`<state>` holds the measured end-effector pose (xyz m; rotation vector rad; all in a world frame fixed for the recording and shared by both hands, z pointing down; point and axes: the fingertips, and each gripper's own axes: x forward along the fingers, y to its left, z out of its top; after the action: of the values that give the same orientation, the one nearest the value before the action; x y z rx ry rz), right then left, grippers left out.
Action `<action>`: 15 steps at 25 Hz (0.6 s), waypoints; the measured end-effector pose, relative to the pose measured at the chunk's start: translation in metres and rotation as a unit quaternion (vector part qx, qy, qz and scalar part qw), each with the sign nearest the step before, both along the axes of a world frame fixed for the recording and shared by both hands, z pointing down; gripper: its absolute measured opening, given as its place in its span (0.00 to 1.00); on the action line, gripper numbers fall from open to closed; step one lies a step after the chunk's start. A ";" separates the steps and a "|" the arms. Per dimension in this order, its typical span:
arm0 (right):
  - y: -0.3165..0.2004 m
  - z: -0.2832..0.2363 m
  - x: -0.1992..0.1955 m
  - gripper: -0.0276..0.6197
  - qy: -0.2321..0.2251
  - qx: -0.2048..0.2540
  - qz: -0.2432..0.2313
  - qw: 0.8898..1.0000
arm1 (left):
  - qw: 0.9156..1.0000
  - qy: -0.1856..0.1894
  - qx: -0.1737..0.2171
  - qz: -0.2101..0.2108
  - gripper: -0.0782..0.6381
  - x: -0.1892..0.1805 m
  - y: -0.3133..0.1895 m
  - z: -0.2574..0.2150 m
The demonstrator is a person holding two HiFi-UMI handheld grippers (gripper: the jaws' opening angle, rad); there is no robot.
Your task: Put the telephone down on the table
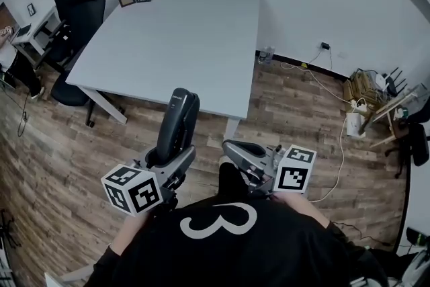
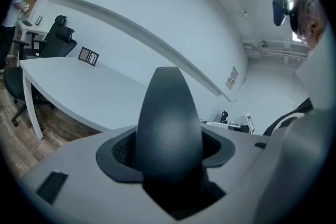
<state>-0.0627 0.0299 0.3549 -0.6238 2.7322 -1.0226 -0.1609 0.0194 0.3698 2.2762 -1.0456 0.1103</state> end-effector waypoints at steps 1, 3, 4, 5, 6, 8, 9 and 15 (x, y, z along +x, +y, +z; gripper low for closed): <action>-0.008 0.002 0.004 0.06 -0.001 -0.003 0.000 1.000 | 1.000 -0.001 -0.004 -0.001 0.51 0.003 -0.006 0.002; -0.025 0.004 0.009 0.06 -0.003 -0.009 0.000 1.000 | 1.000 -0.003 -0.011 -0.003 0.51 0.007 -0.021 0.005; -0.035 0.004 0.011 0.06 -0.004 -0.012 -0.001 1.000 | 1.000 -0.004 -0.014 -0.005 0.51 0.009 -0.029 0.006; -0.044 0.004 0.012 0.06 -0.006 -0.013 -0.003 1.000 | 1.000 -0.004 -0.017 -0.007 0.51 0.010 -0.038 0.007; -0.054 0.004 0.013 0.06 -0.007 -0.014 -0.005 1.000 | 1.000 -0.005 -0.019 -0.009 0.51 0.010 -0.047 0.007; -0.075 0.005 0.014 0.06 -0.007 -0.017 -0.010 1.000 | 1.000 -0.004 -0.023 -0.012 0.51 0.012 -0.066 0.009; -0.086 0.006 0.015 0.06 -0.006 -0.018 -0.011 1.000 | 1.000 -0.004 -0.025 -0.013 0.51 0.014 -0.076 0.010; -0.152 0.014 0.032 0.06 -0.005 -0.035 -0.020 0.999 | 0.999 -0.003 -0.035 -0.020 0.51 0.033 -0.139 0.019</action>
<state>-0.0305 -0.1216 0.3684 -0.5755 2.7216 -1.1311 -0.1281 -0.1195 0.3890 2.1916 -1.0737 0.1339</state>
